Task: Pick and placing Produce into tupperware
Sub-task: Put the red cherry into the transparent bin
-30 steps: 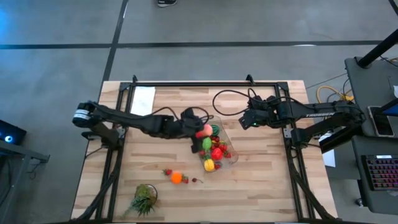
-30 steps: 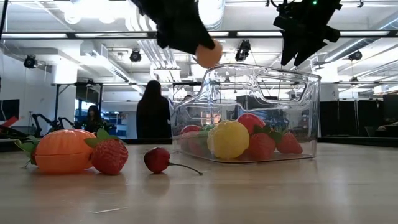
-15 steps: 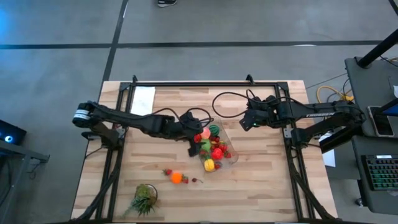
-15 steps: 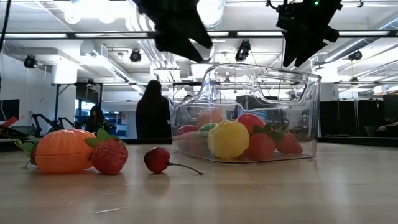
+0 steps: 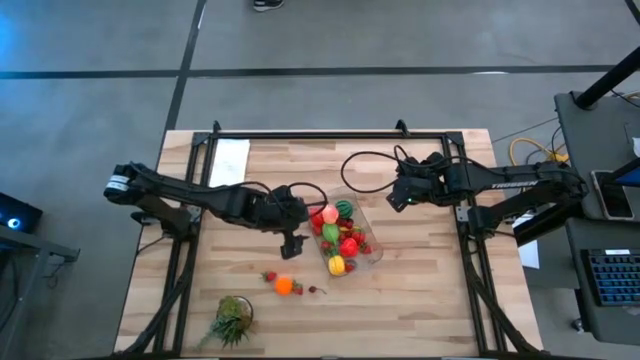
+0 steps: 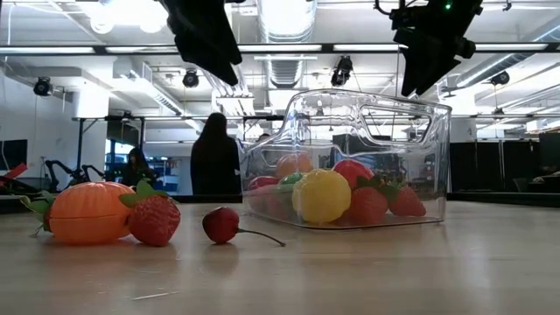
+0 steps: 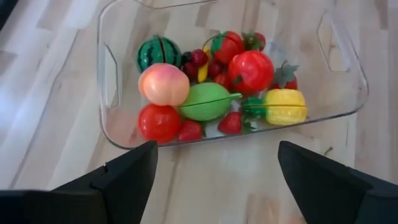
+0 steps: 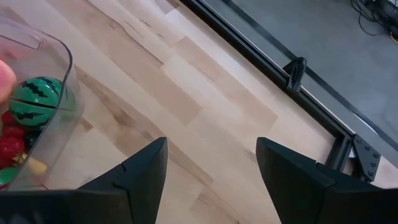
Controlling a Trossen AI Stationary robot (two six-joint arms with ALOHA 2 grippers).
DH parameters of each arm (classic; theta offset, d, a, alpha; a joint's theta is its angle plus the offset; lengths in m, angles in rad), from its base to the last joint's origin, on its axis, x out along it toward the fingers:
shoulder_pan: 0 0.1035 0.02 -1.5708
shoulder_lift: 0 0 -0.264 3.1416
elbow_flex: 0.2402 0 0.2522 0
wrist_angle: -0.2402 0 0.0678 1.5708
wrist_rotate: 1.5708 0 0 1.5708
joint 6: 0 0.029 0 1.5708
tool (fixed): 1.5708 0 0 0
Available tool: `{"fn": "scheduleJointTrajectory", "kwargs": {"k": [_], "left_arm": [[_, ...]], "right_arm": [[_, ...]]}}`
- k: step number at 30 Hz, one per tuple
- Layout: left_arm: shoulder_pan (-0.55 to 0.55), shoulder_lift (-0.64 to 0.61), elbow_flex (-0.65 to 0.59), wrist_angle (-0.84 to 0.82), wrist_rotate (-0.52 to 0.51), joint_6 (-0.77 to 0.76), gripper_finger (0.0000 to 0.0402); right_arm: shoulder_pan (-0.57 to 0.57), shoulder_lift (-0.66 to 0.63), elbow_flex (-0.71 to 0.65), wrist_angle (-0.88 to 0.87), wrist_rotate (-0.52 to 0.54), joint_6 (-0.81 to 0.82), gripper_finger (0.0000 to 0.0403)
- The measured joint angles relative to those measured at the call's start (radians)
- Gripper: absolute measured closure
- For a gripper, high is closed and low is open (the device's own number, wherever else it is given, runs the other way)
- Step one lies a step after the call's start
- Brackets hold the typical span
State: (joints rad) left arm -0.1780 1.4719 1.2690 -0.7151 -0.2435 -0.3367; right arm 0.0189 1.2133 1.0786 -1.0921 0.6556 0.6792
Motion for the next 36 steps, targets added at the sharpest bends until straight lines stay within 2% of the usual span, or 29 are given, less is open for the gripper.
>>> {"fn": "scheduleJointTrajectory", "kwargs": {"k": [10,22,36], "left_arm": [[0.001,0.0,0.0,0.003,-0.08,-0.008,0.0085],[-0.014,0.0,0.0,0.0,-0.052,-0.258,0.0085],[-0.044,0.0,-0.004,0.005,-0.05,-0.25,0.0085]], "right_arm": [[0.0,0.0,0.0,-0.003,-0.008,0.0,0.0165],[0.003,0.0,-0.001,-0.004,-0.08,0.001,0.0165],[0.003,0.0,-0.002,-0.004,-0.165,0.031,0.0165]]}}
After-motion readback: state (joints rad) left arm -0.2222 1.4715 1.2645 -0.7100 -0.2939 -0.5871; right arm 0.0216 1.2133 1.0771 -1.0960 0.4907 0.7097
